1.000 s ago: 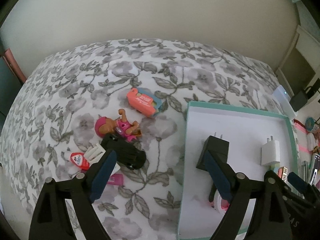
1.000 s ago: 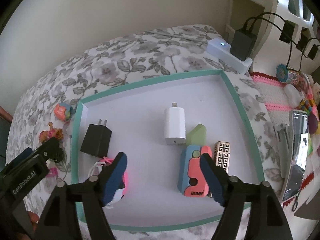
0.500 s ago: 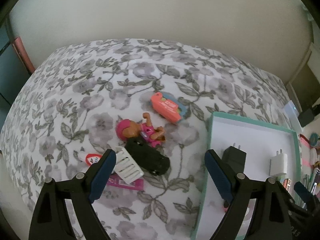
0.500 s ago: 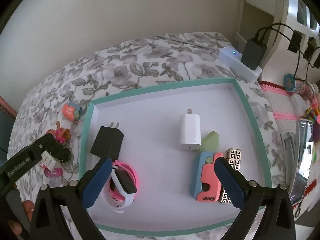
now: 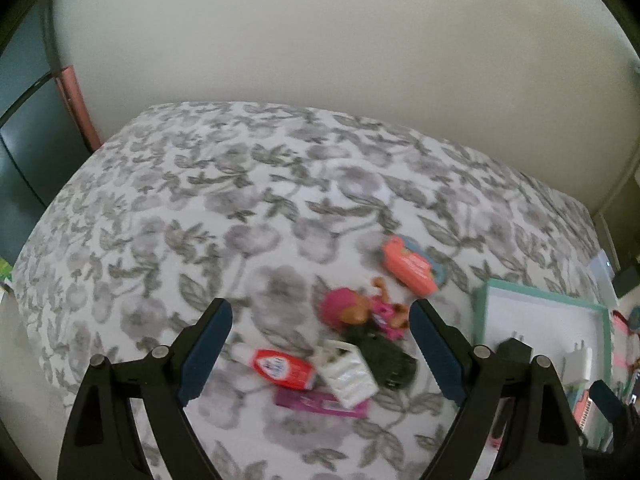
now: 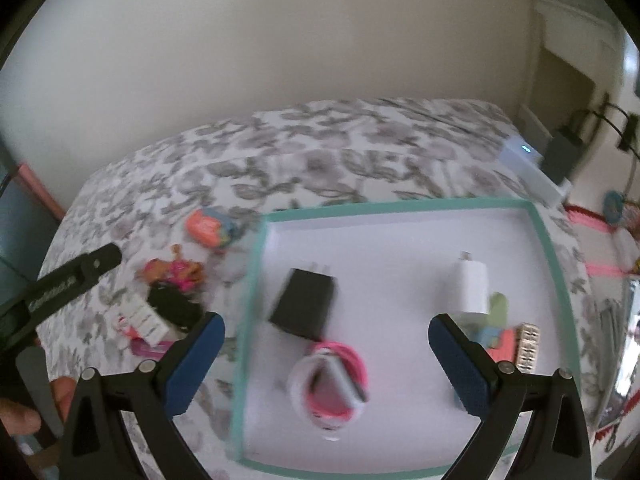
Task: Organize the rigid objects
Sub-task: 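Move both grippers back toward the remaining objects on the bed, then grasp the red bottle with left gripper while right grasps the white comb, then lift the red bottle and white comb off the bed, then carry the red bottle and white comb over the tray with both grippers, then open both grippers to drop the red bottle and white comb in the tray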
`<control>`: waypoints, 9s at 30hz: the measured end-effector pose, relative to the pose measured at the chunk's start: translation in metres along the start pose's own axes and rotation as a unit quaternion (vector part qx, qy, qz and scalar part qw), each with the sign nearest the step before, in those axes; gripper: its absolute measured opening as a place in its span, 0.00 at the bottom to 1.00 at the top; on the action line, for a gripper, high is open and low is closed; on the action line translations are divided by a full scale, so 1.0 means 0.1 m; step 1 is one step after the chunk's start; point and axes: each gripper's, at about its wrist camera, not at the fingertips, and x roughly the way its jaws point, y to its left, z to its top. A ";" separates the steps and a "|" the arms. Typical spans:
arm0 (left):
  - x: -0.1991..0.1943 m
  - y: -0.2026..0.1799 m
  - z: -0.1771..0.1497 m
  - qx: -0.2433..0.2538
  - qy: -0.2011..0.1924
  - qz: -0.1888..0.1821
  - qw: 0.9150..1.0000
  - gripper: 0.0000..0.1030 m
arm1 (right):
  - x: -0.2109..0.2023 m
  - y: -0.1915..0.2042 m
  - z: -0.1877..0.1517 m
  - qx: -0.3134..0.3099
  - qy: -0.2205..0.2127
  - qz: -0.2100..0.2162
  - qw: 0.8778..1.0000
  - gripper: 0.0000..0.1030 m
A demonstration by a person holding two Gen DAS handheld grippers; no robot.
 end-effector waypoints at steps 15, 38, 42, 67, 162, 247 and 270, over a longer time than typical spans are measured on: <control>0.19 0.82 0.11 -0.046 0.028 0.033 0.998 0.88 | 0.24 0.74 -0.06 -0.067 0.018 0.029 0.997 1.00; 0.87 1.08 -0.11 -0.079 0.143 0.003 0.987 0.88 | 0.74 1.31 -0.15 -0.084 0.066 0.088 0.990 0.80; 0.95 1.08 -0.13 -0.072 0.153 0.004 0.986 0.88 | 0.79 1.40 -0.15 -0.091 0.068 0.092 0.989 0.77; 1.03 1.08 -0.17 -0.066 0.164 -0.004 0.984 0.88 | 0.91 1.53 -0.14 -0.087 0.067 0.112 0.988 0.42; -0.10 -0.19 0.03 0.111 0.034 -0.138 0.984 0.77 | -0.22 0.33 0.12 0.047 -0.003 0.139 0.989 0.33; 0.05 -2.29 -0.93 0.308 0.092 -0.142 0.936 0.77 | 0.00 -1.49 -0.13 0.199 0.084 -0.028 0.976 0.33; -0.13 -1.94 -0.57 0.235 0.039 -0.135 0.962 0.89 | -0.39 -1.42 0.02 0.189 0.020 -0.041 0.981 0.60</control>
